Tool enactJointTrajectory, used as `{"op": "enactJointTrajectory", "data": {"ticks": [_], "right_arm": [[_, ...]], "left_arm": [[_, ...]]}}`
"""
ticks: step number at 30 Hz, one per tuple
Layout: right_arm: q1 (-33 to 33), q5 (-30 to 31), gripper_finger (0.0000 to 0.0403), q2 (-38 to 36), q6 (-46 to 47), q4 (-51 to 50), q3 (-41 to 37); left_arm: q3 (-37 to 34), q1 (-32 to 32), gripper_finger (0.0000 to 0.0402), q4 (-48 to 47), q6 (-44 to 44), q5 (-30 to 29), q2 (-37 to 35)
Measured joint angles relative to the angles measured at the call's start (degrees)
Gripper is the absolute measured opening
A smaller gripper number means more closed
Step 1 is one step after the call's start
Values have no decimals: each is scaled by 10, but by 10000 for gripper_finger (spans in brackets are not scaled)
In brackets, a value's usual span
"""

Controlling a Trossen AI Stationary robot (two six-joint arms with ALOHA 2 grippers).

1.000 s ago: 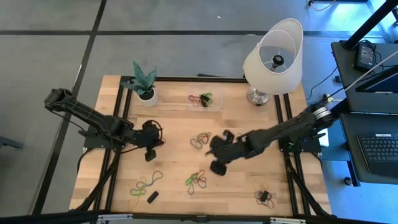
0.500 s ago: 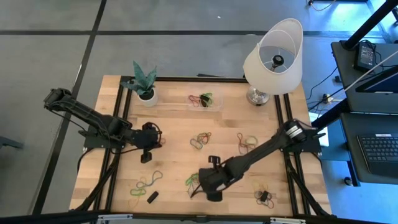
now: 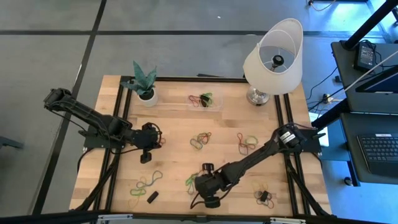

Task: Pick and place rubber bands into bin
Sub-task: Put the blue rubber band into the transparent bin

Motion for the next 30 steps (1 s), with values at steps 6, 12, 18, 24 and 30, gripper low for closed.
{"op": "enactJointTrajectory", "data": {"ticks": [6,12,18,24,30], "right_arm": [[3,-14,94,17,0,3,0],[15,-1,84,29,-2,-9,3],[18,-2,10,28,42,-19,2],[21,-12,3,19,91,-41,19],[27,13,2,-12,93,-112,61]], "left_arm": [[0,0,2,2,-4,0,0],[0,0,2,3,-11,-1,0],[0,0,2,6,-15,-3,0],[0,0,2,7,1,-7,0],[0,0,2,7,14,-7,0]]}}
